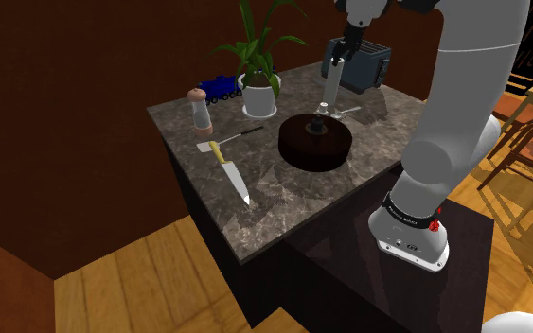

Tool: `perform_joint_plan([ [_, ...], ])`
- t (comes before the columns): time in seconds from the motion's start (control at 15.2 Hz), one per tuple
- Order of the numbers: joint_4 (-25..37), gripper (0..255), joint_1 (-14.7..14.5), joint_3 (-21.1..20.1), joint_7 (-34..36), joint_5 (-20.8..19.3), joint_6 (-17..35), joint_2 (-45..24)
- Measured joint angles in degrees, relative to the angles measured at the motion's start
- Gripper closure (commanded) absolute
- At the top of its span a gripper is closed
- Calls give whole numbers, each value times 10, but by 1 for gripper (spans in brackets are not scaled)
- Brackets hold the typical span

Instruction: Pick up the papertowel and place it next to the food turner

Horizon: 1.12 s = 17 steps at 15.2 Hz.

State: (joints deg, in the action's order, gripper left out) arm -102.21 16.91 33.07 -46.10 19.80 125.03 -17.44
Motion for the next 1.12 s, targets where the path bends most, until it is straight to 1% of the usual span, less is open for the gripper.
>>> perform_joint_plan([
  [0.53, -3, 0, 2, -2, -5, 7, 9, -8],
  [0.59, -3, 255, 2, -2, -5, 7, 9, -8],
  [1.12, -3, 255, 2, -2, -5, 7, 10, -8],
])
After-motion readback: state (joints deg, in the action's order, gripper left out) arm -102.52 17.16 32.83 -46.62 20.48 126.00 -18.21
